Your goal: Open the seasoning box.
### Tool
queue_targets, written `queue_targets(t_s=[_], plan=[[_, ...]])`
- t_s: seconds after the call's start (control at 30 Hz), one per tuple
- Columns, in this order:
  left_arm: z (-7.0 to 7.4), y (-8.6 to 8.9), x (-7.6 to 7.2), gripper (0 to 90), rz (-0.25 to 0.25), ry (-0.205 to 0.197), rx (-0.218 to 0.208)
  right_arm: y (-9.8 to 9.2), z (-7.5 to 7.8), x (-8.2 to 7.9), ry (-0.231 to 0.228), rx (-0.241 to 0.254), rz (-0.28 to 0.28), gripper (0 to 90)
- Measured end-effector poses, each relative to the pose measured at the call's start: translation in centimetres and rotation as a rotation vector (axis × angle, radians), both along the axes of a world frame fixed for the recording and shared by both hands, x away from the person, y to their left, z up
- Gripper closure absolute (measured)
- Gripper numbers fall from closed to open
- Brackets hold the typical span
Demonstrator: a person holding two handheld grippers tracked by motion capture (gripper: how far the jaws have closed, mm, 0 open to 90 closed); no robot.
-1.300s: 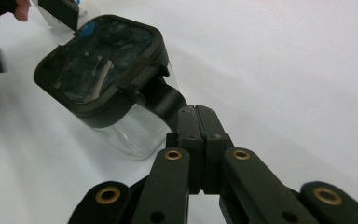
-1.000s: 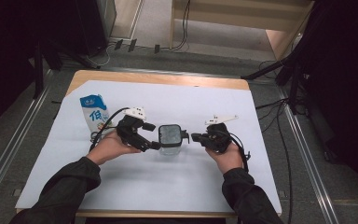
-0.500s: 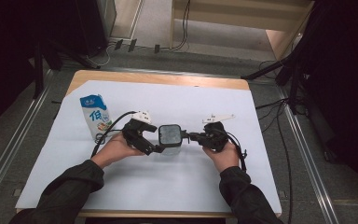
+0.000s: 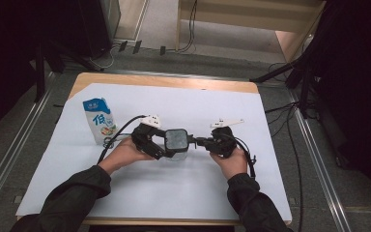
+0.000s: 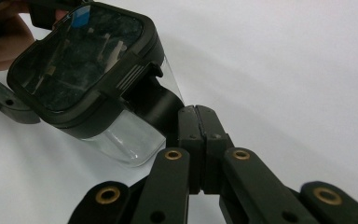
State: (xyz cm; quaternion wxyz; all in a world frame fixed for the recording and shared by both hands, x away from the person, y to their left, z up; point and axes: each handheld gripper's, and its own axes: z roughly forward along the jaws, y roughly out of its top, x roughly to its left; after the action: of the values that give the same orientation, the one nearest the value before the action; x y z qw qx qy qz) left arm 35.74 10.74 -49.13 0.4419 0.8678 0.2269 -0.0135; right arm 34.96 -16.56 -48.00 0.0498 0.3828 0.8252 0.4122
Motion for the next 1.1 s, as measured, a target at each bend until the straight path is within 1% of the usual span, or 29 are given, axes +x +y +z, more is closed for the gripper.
queue_targets(t_s=[0.03,0.07,0.27,0.3,0.47,0.53,0.6,0.67,0.73,0.77,0.87,0.97,1.07,1.1], plan=[[0.0,0.0,0.0,11.3,-0.006,-0.004,0.004,0.0,0.0,0.0,0.002,0.003,-0.002,90.0],[0.0,-0.1,0.0,11.5,-0.001,-0.009,0.005,0.0,0.0,0.0,0.003,0.007,-0.005,90.0],[0.2,-0.2,-0.2,12.0,0.002,-0.025,0.015,0.0,0.0,-0.1,-0.001,0.000,-0.013,90.0],[0.3,-0.3,-0.2,12.1,0.004,-0.024,0.023,0.1,0.0,-0.1,-0.003,-0.003,-0.016,90.0],[0.5,-0.2,-0.3,12.4,0.003,-0.029,0.023,0.2,0.0,-0.2,-0.008,-0.012,-0.019,90.0],[0.7,-0.2,-0.4,12.7,0.005,-0.043,0.022,0.2,0.0,-0.2,-0.014,-0.015,-0.015,90.0],[0.7,-0.2,-0.5,12.7,0.008,-0.045,0.029,0.2,0.0,-0.1,-0.014,-0.015,-0.014,90.0],[0.8,-0.2,-0.5,12.9,0.012,-0.042,0.029,0.2,-0.1,-0.1,-0.008,-0.007,-0.013,90.0],[1.0,-0.2,-0.5,13.0,0.013,-0.034,0.024,0.2,0.0,-0.1,-0.010,-0.012,-0.014,90.0],[1.1,0.0,-0.4,13.5,0.004,-0.037,0.026,0.2,0.0,-0.1,-0.013,-0.015,-0.014,90.0],[1.4,-0.1,-0.5,13.9,0.008,-0.049,0.030,0.2,0.0,-0.1,-0.014,-0.017,-0.012,90.0],[1.5,-0.1,-0.4,13.9,0.003,-0.047,0.037,0.2,0.0,-0.1,-0.016,-0.015,-0.009,90.0],[1.9,0.0,-0.5,14.0,0.003,-0.047,0.027,0.2,0.1,-0.2,-0.022,-0.014,-0.006,90.0],[2.1,0.0,-0.5,13.8,0.004,-0.037,0.035,0.2,0.2,-0.2,-0.021,-0.015,-0.005,90.0]])
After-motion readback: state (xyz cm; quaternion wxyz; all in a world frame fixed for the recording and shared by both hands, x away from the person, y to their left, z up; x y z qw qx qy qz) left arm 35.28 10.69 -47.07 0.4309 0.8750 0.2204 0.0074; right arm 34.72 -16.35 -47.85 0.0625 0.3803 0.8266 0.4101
